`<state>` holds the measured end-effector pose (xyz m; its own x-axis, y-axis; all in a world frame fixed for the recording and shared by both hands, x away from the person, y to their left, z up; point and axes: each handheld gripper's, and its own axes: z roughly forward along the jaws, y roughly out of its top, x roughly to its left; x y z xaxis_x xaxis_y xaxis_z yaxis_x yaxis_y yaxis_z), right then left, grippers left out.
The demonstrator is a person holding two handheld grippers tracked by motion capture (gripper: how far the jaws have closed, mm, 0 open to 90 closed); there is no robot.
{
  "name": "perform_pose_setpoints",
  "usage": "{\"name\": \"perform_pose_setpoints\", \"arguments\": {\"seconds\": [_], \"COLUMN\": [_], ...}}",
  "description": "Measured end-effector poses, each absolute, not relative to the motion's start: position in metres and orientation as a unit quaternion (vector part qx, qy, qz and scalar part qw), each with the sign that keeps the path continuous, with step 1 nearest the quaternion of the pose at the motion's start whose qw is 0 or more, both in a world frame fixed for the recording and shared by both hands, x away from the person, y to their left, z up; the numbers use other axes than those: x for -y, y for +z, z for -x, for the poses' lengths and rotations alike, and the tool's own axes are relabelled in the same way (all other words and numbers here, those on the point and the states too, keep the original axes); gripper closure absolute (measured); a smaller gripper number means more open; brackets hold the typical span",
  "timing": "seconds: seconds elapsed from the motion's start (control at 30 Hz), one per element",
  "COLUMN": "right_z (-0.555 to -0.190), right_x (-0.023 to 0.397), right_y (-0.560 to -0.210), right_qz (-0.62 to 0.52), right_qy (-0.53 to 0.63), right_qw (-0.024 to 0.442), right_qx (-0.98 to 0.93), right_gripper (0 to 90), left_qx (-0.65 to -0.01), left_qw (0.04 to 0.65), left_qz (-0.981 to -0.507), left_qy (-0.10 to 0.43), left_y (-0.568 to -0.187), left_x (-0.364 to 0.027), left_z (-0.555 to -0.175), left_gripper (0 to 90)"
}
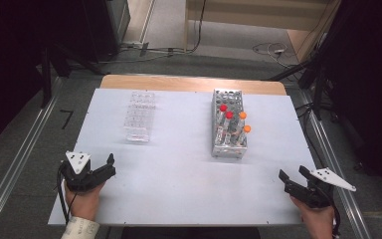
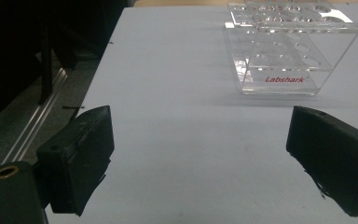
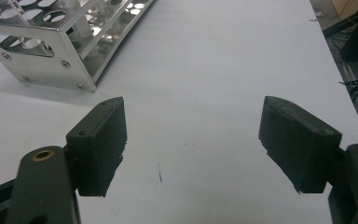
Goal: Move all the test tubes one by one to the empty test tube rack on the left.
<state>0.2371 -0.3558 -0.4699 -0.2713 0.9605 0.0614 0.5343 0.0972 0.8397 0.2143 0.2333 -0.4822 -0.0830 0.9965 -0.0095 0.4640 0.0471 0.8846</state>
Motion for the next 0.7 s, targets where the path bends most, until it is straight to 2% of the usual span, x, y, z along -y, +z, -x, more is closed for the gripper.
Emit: {"name": "perform_pose_setpoints", "arguments": {"seconds": [0.7], "right_z": [-0.244], "right_x": [0.324], "right_y": [-0.464], "right_qz": [-0.5], "right_qy": [0.423], "right_qw": [0.25], "right_qx": [-0.713], "right_gripper": [24.3], "left_qx": [-0.627], "left_qw": [0.354], "left_qz": [-0.584], "left_qy": [0.374], "left_y": [-0.482], "left_x": [-0.228], "left_z": [-0.215], "left_gripper": [7.9]}}
